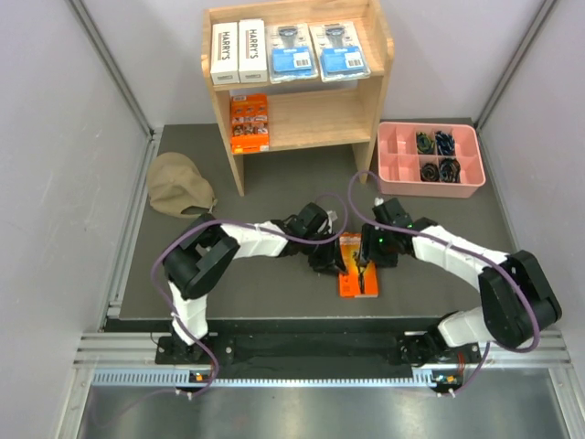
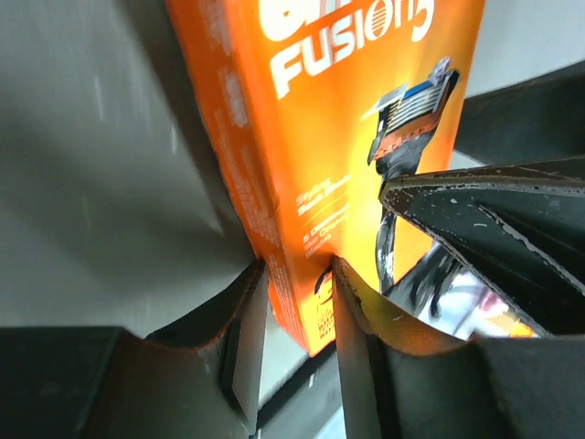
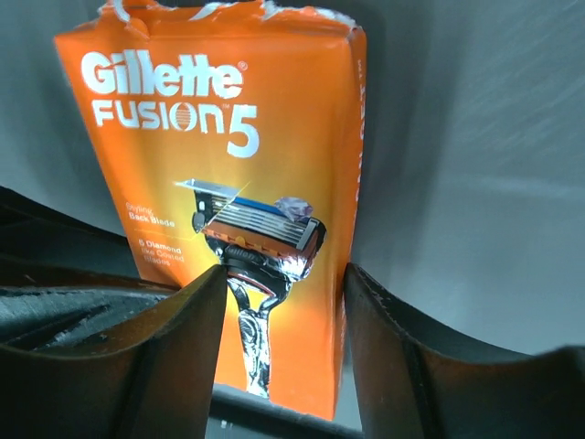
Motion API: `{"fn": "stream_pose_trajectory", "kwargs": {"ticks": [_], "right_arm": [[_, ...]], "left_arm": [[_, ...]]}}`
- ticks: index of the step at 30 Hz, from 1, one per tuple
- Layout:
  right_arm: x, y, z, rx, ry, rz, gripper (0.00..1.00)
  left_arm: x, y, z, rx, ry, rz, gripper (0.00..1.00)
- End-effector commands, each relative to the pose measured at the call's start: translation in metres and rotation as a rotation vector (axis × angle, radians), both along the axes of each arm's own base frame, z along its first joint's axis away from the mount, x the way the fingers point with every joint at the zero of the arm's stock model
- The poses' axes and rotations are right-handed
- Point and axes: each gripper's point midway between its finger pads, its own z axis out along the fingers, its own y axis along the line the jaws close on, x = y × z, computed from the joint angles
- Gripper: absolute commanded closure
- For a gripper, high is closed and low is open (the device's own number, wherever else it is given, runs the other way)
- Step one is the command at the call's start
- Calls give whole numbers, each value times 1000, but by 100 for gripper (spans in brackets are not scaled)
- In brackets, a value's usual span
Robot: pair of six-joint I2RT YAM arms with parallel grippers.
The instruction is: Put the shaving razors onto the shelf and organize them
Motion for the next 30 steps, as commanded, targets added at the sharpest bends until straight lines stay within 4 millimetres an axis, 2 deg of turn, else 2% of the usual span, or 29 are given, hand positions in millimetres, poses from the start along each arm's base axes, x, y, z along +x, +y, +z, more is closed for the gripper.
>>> {"fn": "stream_pose_trajectory", "kwargs": {"ticks": [1,2,3,5,8,11,14,15,17,18,20,21,23,25,26,30], "right_arm": [[-36,65,37,236,29,109,48],[-42,66,38,229,37,111,48],[-51,71,40,233,49,125,48],[-62,77,46,256,56,146,48],[-83,86,50,257,82,181,48],[-102,93,50,239,103,215,48],[-124,102,47,238,135,249,48],[-129,104,45,235,152,242,48],[-145,110,43,228,168,276,48],[-149,112,42,224,180,274,48],[-160,116,43,216,188,301,48],[-163,116,43,210,194,300,48],[-168,113,38,175,204,304,48],[-170,105,33,137,218,288,48],[-169,103,32,123,211,284,48],[-164,101,33,113,184,268,45]], "left_arm": [[-19,-22,73,-164,-128,-33,62],[-22,-19,84,-179,-134,-21,62],[-27,-12,80,-169,-117,-15,62],[-36,-8,86,-177,-112,-11,62],[-52,0,107,-188,-140,-5,62],[-66,9,114,-171,-147,3,62],[-80,19,113,-158,-135,6,62],[-86,25,104,-135,-119,7,62],[-95,30,103,-139,-102,9,62],[-103,37,91,-111,-87,11,62],[-111,44,89,-114,-76,21,62],[-116,50,79,-92,-66,26,62],[-121,57,76,-90,-55,45,61],[-125,68,64,-65,-49,65,59],[-127,75,60,-56,-44,78,56],[-125,88,56,-46,-75,115,34]]}}
